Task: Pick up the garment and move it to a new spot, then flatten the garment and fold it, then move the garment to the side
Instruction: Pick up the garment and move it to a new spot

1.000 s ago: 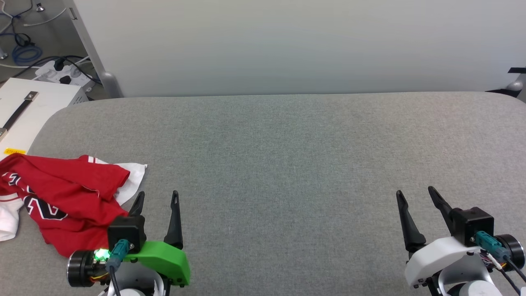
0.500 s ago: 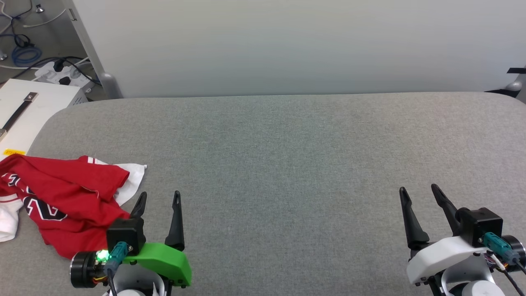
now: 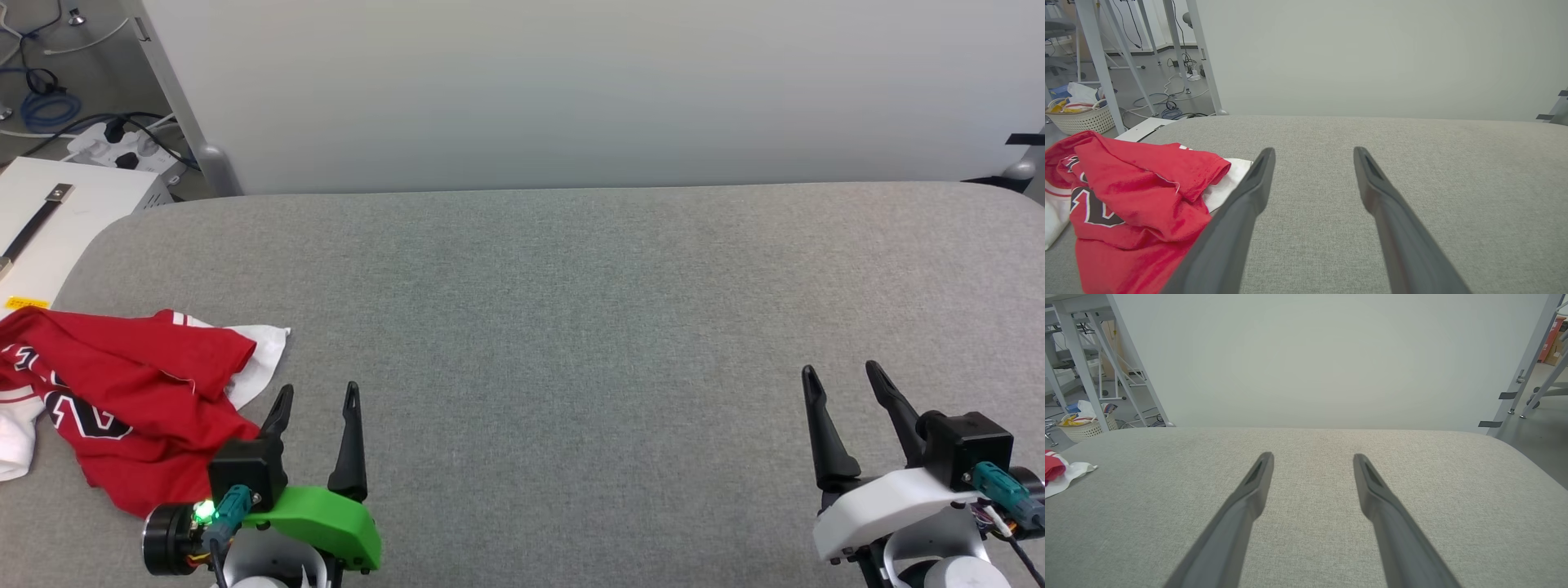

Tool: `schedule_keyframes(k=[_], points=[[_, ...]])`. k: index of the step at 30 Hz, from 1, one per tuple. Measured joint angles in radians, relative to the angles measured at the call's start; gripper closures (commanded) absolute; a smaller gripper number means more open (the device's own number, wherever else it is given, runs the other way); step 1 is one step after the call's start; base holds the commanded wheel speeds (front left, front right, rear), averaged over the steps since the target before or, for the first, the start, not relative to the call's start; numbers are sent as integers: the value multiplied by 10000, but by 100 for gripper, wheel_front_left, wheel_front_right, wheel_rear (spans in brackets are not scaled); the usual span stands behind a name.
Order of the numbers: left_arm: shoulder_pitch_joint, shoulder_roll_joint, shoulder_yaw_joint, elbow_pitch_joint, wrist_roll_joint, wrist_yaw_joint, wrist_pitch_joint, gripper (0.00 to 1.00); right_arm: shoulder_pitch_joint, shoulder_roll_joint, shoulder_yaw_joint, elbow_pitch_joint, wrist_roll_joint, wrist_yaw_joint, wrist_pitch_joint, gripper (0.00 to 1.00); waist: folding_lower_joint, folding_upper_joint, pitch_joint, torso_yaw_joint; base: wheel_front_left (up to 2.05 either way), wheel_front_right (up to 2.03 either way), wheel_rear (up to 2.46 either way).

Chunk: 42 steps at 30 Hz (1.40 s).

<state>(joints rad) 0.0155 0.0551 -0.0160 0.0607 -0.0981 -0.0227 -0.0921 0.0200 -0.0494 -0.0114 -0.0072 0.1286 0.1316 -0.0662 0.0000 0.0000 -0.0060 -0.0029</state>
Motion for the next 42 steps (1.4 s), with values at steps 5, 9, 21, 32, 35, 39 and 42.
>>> schedule_keyframes(k=[5, 9, 21, 32, 35, 39, 42], points=[[-76, 0, 8, 128, -90, -8, -107, 0, 3, 0, 4, -71, -2, -2, 2, 0, 0, 0, 7, 63, 0, 0, 0], [-187, -2, 21, 173, -161, -10, -188, 0, 44, 0, 10, -163, 13, 0, 2, 0, 0, 0, 10, 197, 0, 0, 0], [-409, -2, 169, 278, -439, -173, -412, 0, 155, 4, 192, -552, 82, -2, 2, 0, 0, 0, 81, 1102, 0, 0, 0], [-478, -4, 309, 293, -566, -178, -669, 0, 140, 4, 539, -711, 82, -2, -2, 0, 0, 0, 185, 2291, 0, 0, 0], [-510, -4, 403, 314, -606, -182, -736, 0, 130, 6, 650, -729, 90, -2, -13, 0, 0, 0, 216, 2631, 0, 0, 0], [-562, -2, 531, 380, -621, -186, -825, 0, 103, 8, 800, -756, 98, -2, -63, 0, 0, 0, 259, 3098, 0, 0, 0], [-576, -2, 591, 447, -734, -221, -846, 0, 80, 8, 861, -769, 113, -2, -105, 0, 0, 0, 285, 3444, 0, 0, 0]])
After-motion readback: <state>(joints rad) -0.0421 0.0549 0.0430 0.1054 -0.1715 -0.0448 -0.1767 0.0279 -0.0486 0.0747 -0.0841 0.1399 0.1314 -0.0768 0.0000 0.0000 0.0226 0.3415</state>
